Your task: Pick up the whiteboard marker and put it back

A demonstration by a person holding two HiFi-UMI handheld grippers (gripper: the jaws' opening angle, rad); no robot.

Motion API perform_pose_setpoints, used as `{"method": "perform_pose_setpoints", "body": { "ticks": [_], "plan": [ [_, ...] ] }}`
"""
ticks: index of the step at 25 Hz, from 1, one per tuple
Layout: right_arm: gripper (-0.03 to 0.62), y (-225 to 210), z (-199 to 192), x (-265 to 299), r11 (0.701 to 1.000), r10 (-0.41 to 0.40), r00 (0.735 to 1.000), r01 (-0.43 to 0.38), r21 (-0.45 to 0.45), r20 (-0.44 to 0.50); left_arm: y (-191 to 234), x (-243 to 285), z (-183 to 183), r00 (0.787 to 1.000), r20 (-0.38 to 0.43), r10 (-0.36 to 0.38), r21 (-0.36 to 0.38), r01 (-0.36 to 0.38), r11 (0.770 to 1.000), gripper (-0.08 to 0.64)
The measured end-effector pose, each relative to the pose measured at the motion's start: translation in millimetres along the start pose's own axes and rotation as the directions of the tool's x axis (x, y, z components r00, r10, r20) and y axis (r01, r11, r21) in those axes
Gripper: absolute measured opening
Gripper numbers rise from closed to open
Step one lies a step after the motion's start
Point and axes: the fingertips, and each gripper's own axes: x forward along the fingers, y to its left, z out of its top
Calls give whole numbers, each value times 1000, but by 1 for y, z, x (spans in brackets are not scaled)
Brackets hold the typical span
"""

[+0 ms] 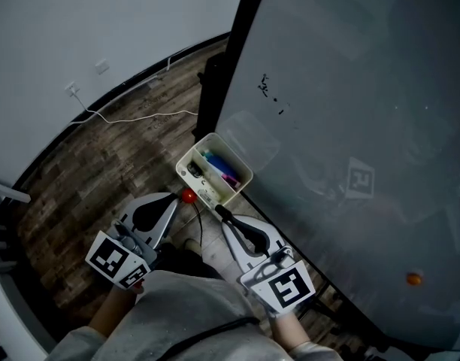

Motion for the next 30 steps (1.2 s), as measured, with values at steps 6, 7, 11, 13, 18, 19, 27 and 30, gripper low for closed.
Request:
{"method": "perform_pose_setpoints", "body": {
  "ticks": [6,7,11,13,18,19,27,30],
  "plan": [
    [25,7,4,-2,1000,13,1000,-13,-5,-4,-7,-1,-2,1000,-9,-29,-7,29,1000,15],
    [23,10,6,-3,1000,12,1000,-12,-3,-4,-8,-3,-1,999,-12,-37,-6,37,999,15],
    [21,23,12,-8,1000,-6,1000,6,2,-4,-12,-9,6,997,-14,-77,4,77,997,15],
    [21,30,13,-11,1000,-21,1000,21,23,-3,-15,-14,9,995,-11,-99,8,99,995,15],
    [20,57,21,-19,997,-64,998,63,53,15,-30,-37,12,988,-12,-157,5,157,988,15],
    [20,64,23,-21,996,-73,997,72,50,15,-34,-43,12,986,-12,-167,3,167,986,15],
    [20,117,27,-37,993,-102,994,101,61,26,-55,-94,4,979,-7,-206,-11,206,979,15],
    [20,133,25,-42,994,-99,995,97,59,24,-59,-109,1,978,-7,-207,-16,207,978,15]
  ]
}}
